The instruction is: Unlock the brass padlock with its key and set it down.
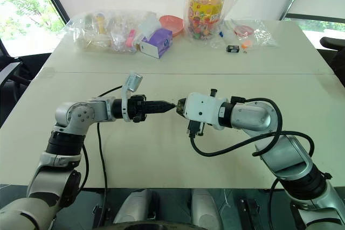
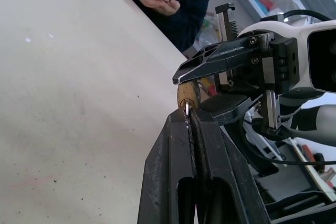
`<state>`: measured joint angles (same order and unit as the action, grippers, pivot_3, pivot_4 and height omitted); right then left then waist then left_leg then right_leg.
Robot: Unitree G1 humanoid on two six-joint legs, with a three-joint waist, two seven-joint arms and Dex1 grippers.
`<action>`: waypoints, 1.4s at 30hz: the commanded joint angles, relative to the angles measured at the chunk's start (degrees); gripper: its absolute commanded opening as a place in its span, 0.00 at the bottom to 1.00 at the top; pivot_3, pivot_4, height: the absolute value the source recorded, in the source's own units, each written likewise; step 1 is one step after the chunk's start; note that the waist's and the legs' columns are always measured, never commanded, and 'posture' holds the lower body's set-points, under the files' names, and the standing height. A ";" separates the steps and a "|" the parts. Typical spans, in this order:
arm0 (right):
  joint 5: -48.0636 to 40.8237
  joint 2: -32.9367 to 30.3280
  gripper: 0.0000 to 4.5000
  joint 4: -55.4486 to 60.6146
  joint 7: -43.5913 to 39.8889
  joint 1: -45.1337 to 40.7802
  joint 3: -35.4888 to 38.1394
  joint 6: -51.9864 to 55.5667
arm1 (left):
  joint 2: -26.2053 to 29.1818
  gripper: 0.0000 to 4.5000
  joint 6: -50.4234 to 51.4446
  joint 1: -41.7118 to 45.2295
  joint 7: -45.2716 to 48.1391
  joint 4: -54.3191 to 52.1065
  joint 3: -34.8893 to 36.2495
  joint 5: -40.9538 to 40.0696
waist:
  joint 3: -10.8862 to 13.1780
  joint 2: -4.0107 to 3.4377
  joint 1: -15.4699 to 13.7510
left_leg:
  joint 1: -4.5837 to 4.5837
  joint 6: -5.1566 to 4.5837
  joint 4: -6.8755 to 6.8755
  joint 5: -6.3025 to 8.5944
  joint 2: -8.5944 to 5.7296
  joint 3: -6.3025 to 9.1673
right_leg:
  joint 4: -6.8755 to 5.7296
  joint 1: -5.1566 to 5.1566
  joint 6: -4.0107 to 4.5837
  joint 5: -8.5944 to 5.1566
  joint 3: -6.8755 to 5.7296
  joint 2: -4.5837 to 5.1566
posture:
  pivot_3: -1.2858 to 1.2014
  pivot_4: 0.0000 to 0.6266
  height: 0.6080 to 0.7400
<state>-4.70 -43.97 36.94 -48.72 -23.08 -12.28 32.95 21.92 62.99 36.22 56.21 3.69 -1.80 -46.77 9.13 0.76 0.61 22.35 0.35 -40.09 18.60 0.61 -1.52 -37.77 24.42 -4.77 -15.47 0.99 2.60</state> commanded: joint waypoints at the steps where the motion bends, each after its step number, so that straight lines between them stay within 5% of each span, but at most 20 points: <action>1: -0.46 -0.18 0.15 1.98 0.00 -1.13 1.14 -0.94 | 0.22 0.01 -2.95 -0.64 0.36 -2.51 -1.45 1.73 | 0.00 0.00 -0.02 | 0.00 0.00 0.00 0.00 0.00 0.00 | 0.00 0.00 0.00 0.00 0.00 0.00 | 0.52 0.24 0.96; 17: -9.43 -0.86 0.15 3.23 -3.90 -0.96 1.69 7.22 | 3.69 0.01 -49.08 -6.89 20.83 -12.20 -10.24 19.18 | 0.00 -0.01 -0.18 | 0.03 0.00 0.05 0.00 0.02 0.00 | 0.13 -0.01 0.02 -0.01 -0.01 0.07 | 0.52 0.24 0.96; 24: -8.26 -2.17 0.15 3.20 -3.32 -1.07 1.13 5.53 | 2.48 0.01 -19.90 -2.03 9.45 -8.18 -6.59 11.17 | 0.01 0.01 -0.07 | 0.04 -0.05 0.03 0.03 0.01 0.01 | 0.15 -0.04 0.00 0.00 -0.04 0.00 | 0.52 0.24 0.96; 27: -6.91 -2.78 0.15 2.82 -3.16 -1.37 0.39 4.18 | 1.98 0.20 -6.45 0.08 6.39 -4.67 -3.55 5.27 | 0.02 0.01 0.16 | 0.05 -0.05 0.03 0.03 0.02 0.03 | 0.14 -0.03 -0.01 0.01 -0.06 -0.07 | 0.52 0.24 0.96; 33: -5.88 -3.16 0.15 2.74 -3.26 -1.51 0.05 3.10 | 0.82 0.87 5.67 1.35 2.08 -2.58 -0.07 -0.71 | 0.02 0.01 0.12 | 0.03 -0.05 0.04 0.03 0.06 0.04 | 0.12 -0.01 -0.01 0.01 -0.06 -0.09 | 0.52 0.24 0.96; 42: -5.42 -2.83 0.15 3.00 -3.23 -2.18 -0.23 3.23 | 0.01 0.87 2.45 -0.20 1.89 -2.57 -2.43 0.95 | 0.02 0.01 -0.02 | 0.04 -0.02 0.04 0.01 0.03 0.03 | 0.13 -0.01 -0.01 0.00 -0.04 -0.01 | 0.52 0.24 0.96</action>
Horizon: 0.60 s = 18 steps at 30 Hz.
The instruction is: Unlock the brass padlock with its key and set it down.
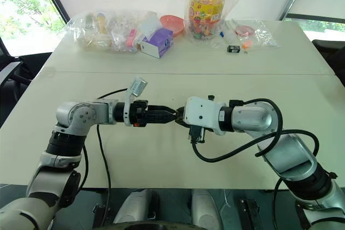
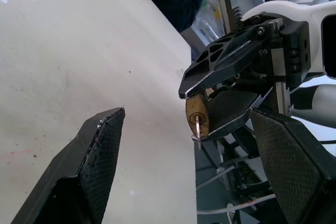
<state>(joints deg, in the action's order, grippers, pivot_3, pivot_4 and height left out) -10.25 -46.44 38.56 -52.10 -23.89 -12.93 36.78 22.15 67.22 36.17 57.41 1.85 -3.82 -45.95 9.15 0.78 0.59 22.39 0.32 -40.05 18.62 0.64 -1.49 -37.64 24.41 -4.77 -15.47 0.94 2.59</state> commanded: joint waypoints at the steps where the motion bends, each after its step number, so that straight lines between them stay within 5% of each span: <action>1: 0.14 -0.32 0.15 1.46 0.22 -1.42 0.41 -0.52 | -0.29 0.87 -2.10 -0.23 0.71 -0.59 -0.63 0.32 | 0.00 0.00 0.00 | 0.00 0.00 0.00 0.00 0.00 0.00 | 0.00 0.00 0.00 0.00 0.00 0.00 | 0.52 0.24 0.96; 8: 0.13 -0.21 0.15 2.18 0.61 -1.48 0.40 0.02 | -0.87 0.87 -4.42 -0.09 1.00 1.03 -2.18 1.60 | 0.00 0.00 0.00 | 0.00 0.00 0.00 0.00 0.00 0.00 | 0.00 0.00 0.00 0.00 0.01 0.00 | 0.52 0.24 0.96; 16: 0.28 -0.01 0.15 3.10 1.03 -1.41 0.15 0.74 | -1.91 0.01 -6.30 -0.25 1.11 2.59 -3.09 2.65 | 0.00 0.00 -0.01 | 0.00 0.00 0.00 0.00 -0.01 -0.01 | 0.00 0.00 0.00 0.00 0.01 0.01 | 0.52 0.24 0.96; 18: 0.33 0.04 0.15 3.26 1.04 -1.43 0.14 0.98 | -2.15 0.01 -6.48 -0.04 1.00 3.13 -2.91 2.71 | 0.00 0.00 0.00 | 0.00 0.00 0.00 0.00 0.00 0.00 | 0.00 0.00 0.00 0.00 0.01 0.00 | 0.52 0.24 0.96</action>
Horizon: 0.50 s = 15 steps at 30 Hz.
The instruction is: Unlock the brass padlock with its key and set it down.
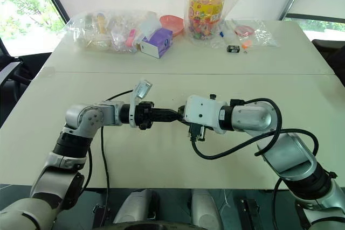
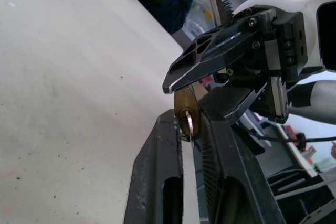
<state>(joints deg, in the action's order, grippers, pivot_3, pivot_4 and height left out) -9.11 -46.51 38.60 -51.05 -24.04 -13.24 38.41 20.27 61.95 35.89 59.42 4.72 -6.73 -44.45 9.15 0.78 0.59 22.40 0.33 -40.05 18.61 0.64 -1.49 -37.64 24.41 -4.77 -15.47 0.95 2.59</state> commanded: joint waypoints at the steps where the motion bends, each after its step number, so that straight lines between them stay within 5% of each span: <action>1: -0.81 0.11 0.15 3.24 -0.03 -1.29 0.47 -0.59 | -0.38 0.01 -1.28 0.35 -1.01 0.44 0.01 1.28 | 0.00 0.00 0.01 | 0.00 0.00 0.00 0.00 0.00 0.00 | 0.00 0.00 0.00 0.00 0.00 0.00 | 0.52 0.24 0.96; 7: -1.32 0.10 0.15 3.52 -0.50 -1.29 0.59 0.01 | -0.34 0.01 -1.43 -0.21 -0.01 -0.18 -0.60 1.11 | 0.00 0.00 0.01 | 0.00 0.00 0.00 0.00 0.00 0.00 | 0.00 0.00 0.00 0.00 0.00 0.00 | 0.52 0.24 0.96; 15: -2.72 -1.61 0.99 3.86 -0.63 0.20 3.83 1.50 | 1.57 0.00 -2.53 -0.59 2.12 -0.31 -0.72 1.60 | 0.00 0.00 -0.03 | 0.00 0.00 0.00 0.00 0.00 0.00 | 0.00 0.00 0.00 0.00 0.00 0.01 | 0.52 0.24 0.96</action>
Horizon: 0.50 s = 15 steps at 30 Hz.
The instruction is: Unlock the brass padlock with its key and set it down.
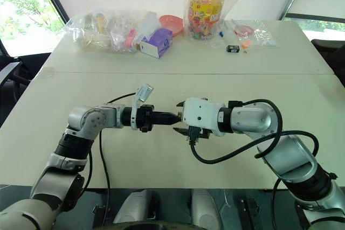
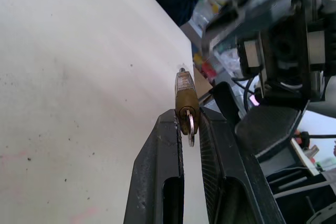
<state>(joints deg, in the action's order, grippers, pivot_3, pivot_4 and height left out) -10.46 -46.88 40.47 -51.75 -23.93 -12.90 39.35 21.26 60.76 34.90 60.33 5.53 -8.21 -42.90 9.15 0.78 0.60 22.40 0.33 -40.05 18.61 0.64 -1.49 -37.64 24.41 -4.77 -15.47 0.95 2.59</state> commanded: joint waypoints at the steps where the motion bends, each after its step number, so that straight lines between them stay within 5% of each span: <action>1: -2.07 -1.55 0.99 2.16 0.01 0.46 4.71 0.99 | 0.95 0.00 -1.87 0.36 1.52 -1.04 0.69 0.32 | 0.00 0.00 -0.09 | 0.00 0.00 0.00 0.00 0.00 0.00 | 0.00 0.00 0.00 0.00 0.00 0.00 | 0.52 0.24 0.96; 3: -4.29 -1.69 0.94 2.37 0.43 1.82 8.90 2.34 | 2.01 0.00 -2.53 0.28 2.58 -0.91 0.46 0.74 | 0.00 0.00 -0.11 | 0.00 0.00 0.00 0.00 0.00 0.00 | 0.00 0.00 0.00 0.00 0.00 0.01 | 0.52 0.24 0.96; 5: -6.09 -1.17 0.76 2.49 1.45 2.79 12.10 3.63 | 2.88 0.00 -2.90 0.18 3.52 -1.00 0.20 0.96 | 0.00 0.00 -0.07 | 0.01 0.00 0.00 0.00 -0.01 0.00 | 0.01 -0.01 0.00 0.00 0.00 0.02 | 0.52 0.24 0.96; 11: -7.99 0.84 0.03 2.45 5.31 4.19 13.45 5.37 | 3.70 0.00 -2.34 1.13 4.68 -1.00 0.97 0.36 | 0.00 0.00 -0.01 | 0.01 0.00 0.01 0.00 0.01 0.00 | 0.01 0.00 0.00 0.00 0.00 0.01 | 0.52 0.24 0.96; 15: -6.50 3.33 0.01 2.02 8.75 4.71 9.86 4.72 | 3.09 0.00 -1.90 1.84 4.45 -0.66 1.60 -0.18 | 0.00 0.00 -0.01 | 0.01 0.00 0.01 0.00 0.01 0.00 | 0.01 -0.01 0.00 0.00 0.00 0.00 | 0.52 0.24 0.96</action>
<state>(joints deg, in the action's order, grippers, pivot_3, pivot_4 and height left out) -17.49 -44.27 41.30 -44.56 -19.21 -2.28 45.00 24.56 58.77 35.24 64.20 5.59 -8.03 -41.84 9.15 0.78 0.59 22.40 0.32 -40.05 18.62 0.64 -1.49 -37.63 24.41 -4.77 -15.47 0.96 2.60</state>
